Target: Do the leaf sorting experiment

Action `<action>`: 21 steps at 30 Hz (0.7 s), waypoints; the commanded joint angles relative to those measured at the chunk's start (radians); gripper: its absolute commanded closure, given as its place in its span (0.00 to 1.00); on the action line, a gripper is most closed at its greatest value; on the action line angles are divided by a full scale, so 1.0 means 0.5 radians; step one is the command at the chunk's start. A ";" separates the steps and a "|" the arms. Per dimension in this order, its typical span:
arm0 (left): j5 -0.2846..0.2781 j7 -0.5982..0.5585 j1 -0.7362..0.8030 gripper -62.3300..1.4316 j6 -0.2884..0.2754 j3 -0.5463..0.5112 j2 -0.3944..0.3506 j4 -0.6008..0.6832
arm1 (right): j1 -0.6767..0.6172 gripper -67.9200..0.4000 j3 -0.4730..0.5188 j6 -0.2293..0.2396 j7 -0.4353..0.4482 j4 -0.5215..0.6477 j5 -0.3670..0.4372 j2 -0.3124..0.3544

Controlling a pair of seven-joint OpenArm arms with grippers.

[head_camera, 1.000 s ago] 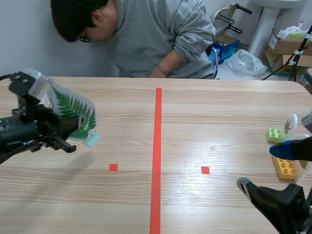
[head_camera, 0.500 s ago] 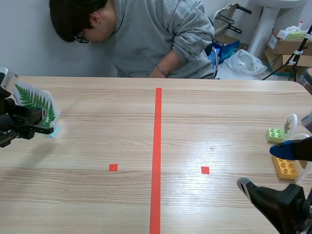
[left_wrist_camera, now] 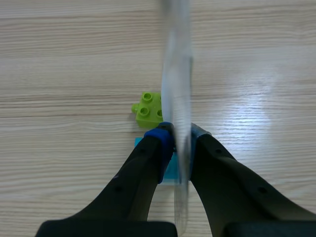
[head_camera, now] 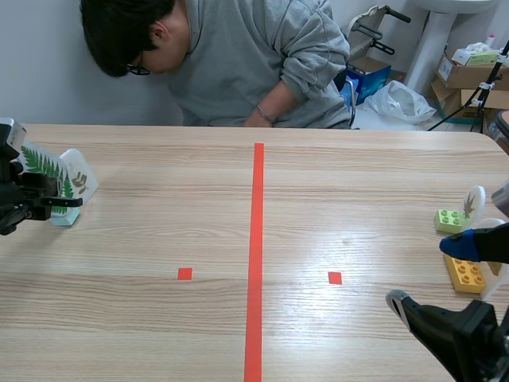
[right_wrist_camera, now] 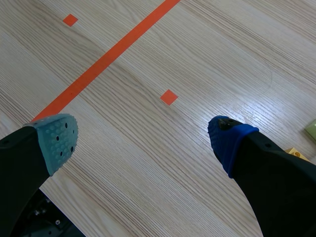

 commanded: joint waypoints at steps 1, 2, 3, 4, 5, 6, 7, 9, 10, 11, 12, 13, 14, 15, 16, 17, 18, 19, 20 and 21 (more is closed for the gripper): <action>0.024 -0.040 -0.018 0.90 0.008 0.001 -0.012 0.041 | 0.001 0.21 0.012 0.015 0.021 0.031 0.014 0.000; 0.043 -0.047 -0.017 0.90 0.008 0.001 -0.012 0.035 | 0.001 0.21 0.012 0.015 0.021 0.031 0.014 0.000; 0.065 -0.049 -0.016 0.90 0.008 0.001 -0.011 0.030 | 0.001 0.21 0.012 0.015 0.021 0.031 0.014 0.000; 0.073 -0.049 -0.015 0.89 0.008 0.001 -0.011 0.029 | 0.001 0.21 0.012 0.015 0.021 0.031 0.014 0.000; 0.073 -0.049 -0.011 0.86 0.008 0.001 -0.012 0.029 | 0.001 0.21 0.012 0.015 0.021 0.031 0.014 0.000; 0.073 -0.050 -0.011 0.80 0.008 0.001 -0.012 0.029 | 0.001 0.21 0.012 0.015 0.021 0.031 0.014 0.000; 0.072 -0.050 -0.011 0.73 0.008 0.001 -0.011 0.029 | 0.001 0.21 0.012 0.015 0.021 0.031 0.014 0.000; 0.070 -0.050 -0.010 0.54 0.008 0.001 -0.011 0.029 | 0.001 0.21 0.012 0.015 0.021 0.031 0.014 0.000; 0.069 -0.050 -0.010 0.44 0.008 0.001 -0.011 0.029 | 0.001 0.21 0.012 0.015 0.021 0.031 0.014 0.000; 0.069 -0.050 -0.010 0.37 0.008 0.001 -0.012 0.029 | 0.001 0.21 0.012 0.015 0.021 0.031 0.014 0.000; 0.069 -0.050 -0.010 0.31 0.008 0.001 -0.012 0.029 | 0.001 0.21 0.012 0.015 0.021 0.031 0.014 0.000; 0.069 -0.050 -0.010 0.26 0.008 0.001 -0.012 0.029 | 0.001 0.21 0.012 0.015 0.021 0.031 0.014 0.000; 0.069 -0.050 -0.010 0.22 0.007 0.001 -0.012 0.029 | 0.001 0.21 0.012 0.015 0.021 0.031 0.014 0.000; 0.070 -0.060 -0.009 0.17 -0.002 0.001 -0.013 0.029 | 0.001 0.21 0.012 0.015 0.021 0.031 0.014 0.000; 0.069 -0.082 -0.004 0.10 -0.021 0.001 -0.018 0.034 | 0.001 0.21 0.012 0.015 0.021 0.031 0.014 0.000; 0.069 -0.101 0.007 0.02 -0.041 0.001 -0.023 0.047 | 0.001 0.21 0.012 0.015 0.021 0.031 0.014 0.000; 0.069 -0.110 0.023 0.00 -0.067 0.001 -0.031 0.070 | 0.001 0.21 0.012 0.015 0.020 0.031 0.014 0.000; 0.069 -0.111 0.043 0.00 -0.070 0.001 -0.041 0.106 | 0.001 0.21 0.012 0.015 0.019 0.031 0.014 0.000; 0.069 -0.110 0.072 0.00 -0.067 -0.003 -0.053 0.155 | 0.001 0.21 0.012 0.015 0.013 0.031 0.014 0.000; 0.063 -0.110 0.109 0.00 -0.068 -0.012 -0.069 0.213 | 0.001 0.21 0.012 0.015 0.014 0.031 0.014 0.000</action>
